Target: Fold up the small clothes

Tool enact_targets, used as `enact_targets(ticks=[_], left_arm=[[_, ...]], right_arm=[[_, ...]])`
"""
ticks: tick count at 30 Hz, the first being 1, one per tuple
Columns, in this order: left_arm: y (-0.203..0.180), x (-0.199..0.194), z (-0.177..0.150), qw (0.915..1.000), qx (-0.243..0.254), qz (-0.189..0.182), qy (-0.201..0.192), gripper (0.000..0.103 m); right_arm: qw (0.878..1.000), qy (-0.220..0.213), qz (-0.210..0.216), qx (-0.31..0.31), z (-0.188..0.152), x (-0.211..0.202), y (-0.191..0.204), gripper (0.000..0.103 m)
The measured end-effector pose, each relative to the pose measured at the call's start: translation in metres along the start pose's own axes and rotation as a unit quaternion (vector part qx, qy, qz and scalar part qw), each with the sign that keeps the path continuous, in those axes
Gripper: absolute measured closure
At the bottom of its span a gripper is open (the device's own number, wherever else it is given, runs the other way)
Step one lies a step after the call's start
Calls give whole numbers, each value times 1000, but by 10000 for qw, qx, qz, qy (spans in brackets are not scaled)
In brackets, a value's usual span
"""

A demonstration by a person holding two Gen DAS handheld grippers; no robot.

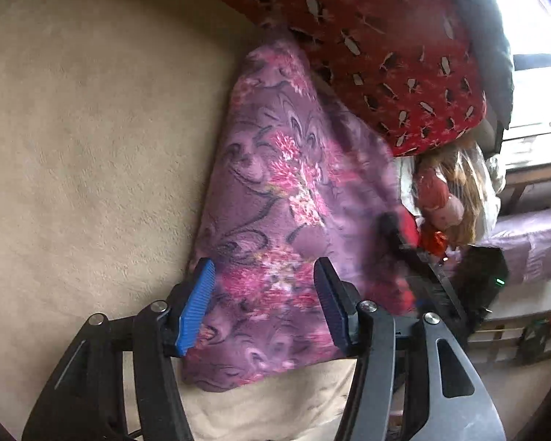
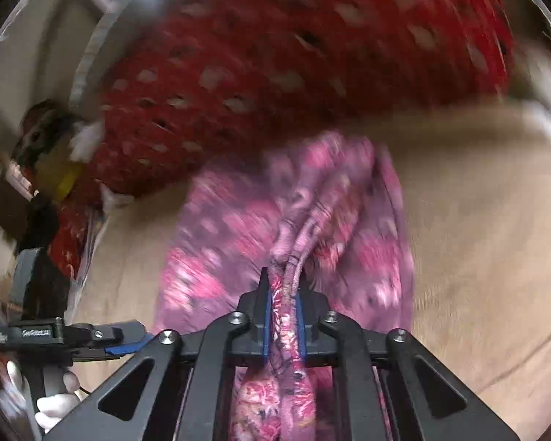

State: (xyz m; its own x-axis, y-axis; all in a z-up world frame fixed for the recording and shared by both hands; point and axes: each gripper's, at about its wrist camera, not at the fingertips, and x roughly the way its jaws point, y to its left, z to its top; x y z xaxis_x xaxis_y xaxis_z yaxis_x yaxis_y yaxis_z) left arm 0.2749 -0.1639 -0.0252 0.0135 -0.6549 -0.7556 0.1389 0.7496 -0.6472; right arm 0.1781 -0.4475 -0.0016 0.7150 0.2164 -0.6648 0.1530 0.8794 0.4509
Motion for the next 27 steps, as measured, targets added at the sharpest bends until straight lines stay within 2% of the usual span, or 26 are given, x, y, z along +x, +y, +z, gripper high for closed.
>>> enact_targets(ticks=[1, 2, 3, 5, 8, 10, 12, 13, 14, 15, 16, 17, 19, 22, 25, 27], left_arm=[[3, 2, 1, 9999, 31, 150, -45, 49], [6, 6, 1, 9995, 34, 301, -41, 49], [12, 13, 1, 9990, -20, 434, 74, 49], [21, 22, -2, 9988, -163, 353, 310, 49], [17, 13, -12, 9992, -22, 258, 297, 49], [16, 10, -23, 9993, 60, 78, 372, 49], [12, 12, -36, 9986, 243, 208, 422, 47], [10, 14, -40, 9978, 337, 365, 431, 47], [8, 19, -47, 9964, 428, 550, 477, 47], [5, 22, -51, 9958, 472, 620, 475, 47], [4, 21, -56, 9953, 532, 693, 430, 47], [2, 21, -59, 9943, 617, 790, 362, 47], [0, 22, -64, 9926, 726, 921, 309, 47], [-2, 19, -67, 9914, 762, 1015, 328, 47], [-5, 18, -64, 9907, 806, 1053, 300, 47], [-3, 13, -60, 9917, 772, 992, 284, 47]], right_arm=[[9995, -288, 105, 13, -1, -10, -3, 94], [9990, -386, -2, 218, -5, -12, -16, 94], [9983, -213, -118, 532, -10, -2, -33, 94], [9938, 313, -271, 1028, -28, 16, -61, 93], [9908, -13, -44, 1353, -34, -11, -66, 81], [9882, -109, 252, 1509, -43, -34, -64, 74], [9881, -99, 314, 1504, -58, -50, -61, 42], [9894, 44, 217, 1435, -64, -49, -58, 40], [9909, 260, 44, 1317, -66, -44, -56, 47], [9925, 466, -138, 1122, -71, -41, -52, 83], [9944, 451, -13, 957, -75, -45, -46, 94], [9954, 232, 194, 914, -77, -56, -43, 93], [9949, -102, 182, 983, -84, -69, -47, 93], [9936, 501, -240, 989, -101, -46, -59, 93], [9947, 469, -243, 887, -94, -53, -50, 87], [9952, 562, -411, 686, -84, -57, -40, 86]])
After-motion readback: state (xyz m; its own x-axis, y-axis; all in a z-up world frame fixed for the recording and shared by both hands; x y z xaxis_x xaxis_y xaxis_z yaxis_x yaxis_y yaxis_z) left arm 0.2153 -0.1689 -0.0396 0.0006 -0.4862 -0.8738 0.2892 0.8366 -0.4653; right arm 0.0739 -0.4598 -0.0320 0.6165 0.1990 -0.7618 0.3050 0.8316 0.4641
